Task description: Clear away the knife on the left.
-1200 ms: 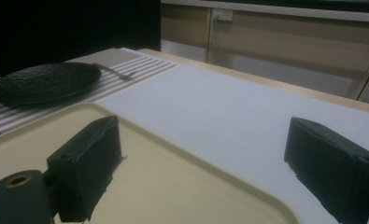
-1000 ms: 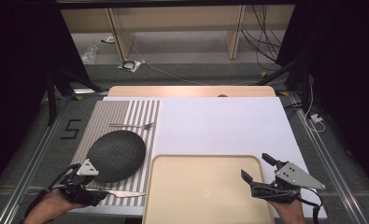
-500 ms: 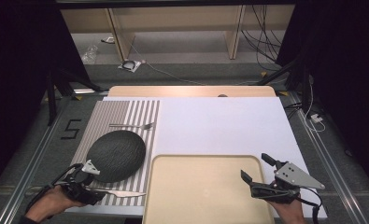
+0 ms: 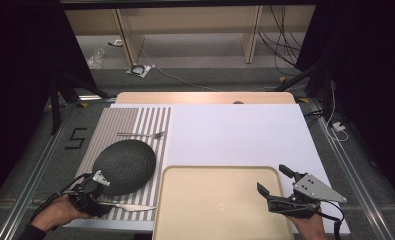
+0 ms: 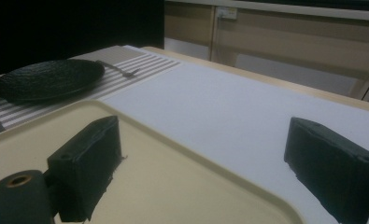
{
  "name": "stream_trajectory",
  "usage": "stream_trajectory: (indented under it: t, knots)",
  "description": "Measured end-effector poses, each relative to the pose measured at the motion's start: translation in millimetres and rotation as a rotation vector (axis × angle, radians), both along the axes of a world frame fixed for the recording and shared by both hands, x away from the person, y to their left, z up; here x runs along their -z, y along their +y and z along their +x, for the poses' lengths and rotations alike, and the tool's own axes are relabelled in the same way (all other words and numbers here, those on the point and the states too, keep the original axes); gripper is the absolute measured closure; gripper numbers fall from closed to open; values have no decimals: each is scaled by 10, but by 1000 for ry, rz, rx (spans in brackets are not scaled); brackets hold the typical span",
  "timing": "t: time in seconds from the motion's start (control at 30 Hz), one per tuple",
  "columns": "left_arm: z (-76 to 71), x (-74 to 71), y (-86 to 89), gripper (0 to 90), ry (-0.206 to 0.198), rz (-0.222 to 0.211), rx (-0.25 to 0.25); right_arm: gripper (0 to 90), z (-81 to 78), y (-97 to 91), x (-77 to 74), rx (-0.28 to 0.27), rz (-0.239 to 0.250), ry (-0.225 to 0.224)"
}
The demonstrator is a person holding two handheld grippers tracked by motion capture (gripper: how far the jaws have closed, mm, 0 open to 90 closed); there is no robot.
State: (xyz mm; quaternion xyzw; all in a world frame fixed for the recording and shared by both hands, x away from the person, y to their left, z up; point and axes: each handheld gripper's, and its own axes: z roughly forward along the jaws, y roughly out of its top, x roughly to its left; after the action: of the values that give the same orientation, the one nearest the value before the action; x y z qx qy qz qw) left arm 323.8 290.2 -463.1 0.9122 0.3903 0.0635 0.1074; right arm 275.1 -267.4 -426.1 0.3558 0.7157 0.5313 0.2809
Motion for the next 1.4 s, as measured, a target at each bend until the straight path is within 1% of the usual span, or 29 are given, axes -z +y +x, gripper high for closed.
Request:
stream_trajectory:
  t: [0.13,0.17,0.23,0.4,0.43,0.47,0.5,0.53,0.57,0.6,0.67,0.83,0.93,1.27,1.4]
  knots:
    - [15,9,-29,361,10,22,21,120,-1,2,1,-3,1,5]
    - [13,10,-38,385,11,23,27,121,0,2,2,-4,0,5]
    - [12,12,-63,394,15,23,52,122,0,2,2,-4,0,5]
    - [20,2,-112,428,27,46,87,123,-2,1,0,-4,-3,8]
    - [24,-1,-118,443,33,50,95,123,-3,2,0,-5,-2,8]
    - [30,-4,-133,479,47,55,109,123,-2,1,0,-5,-3,7]
    - [30,-4,-133,493,47,55,109,123,-1,2,1,-5,1,5]
    - [31,-8,-149,509,53,59,122,123,-1,2,1,-5,1,5]
    - [31,-8,-149,523,53,59,122,123,-1,2,1,-5,1,5]
    - [26,-11,-162,523,52,62,133,123,-1,2,1,-6,1,5]
    - [10,-14,-183,580,51,69,154,125,-2,1,1,-5,-2,8]
    - [-1,-20,-217,618,53,87,186,125,0,7,4,-6,-3,7]
    - [-4,-22,-237,668,60,93,204,125,2,6,5,-8,-4,8]
    - [-11,-26,-298,720,69,126,266,127,5,10,7,-9,-4,8]
    - [-5,-27,-301,734,75,124,275,128,6,10,8,-11,-4,10]
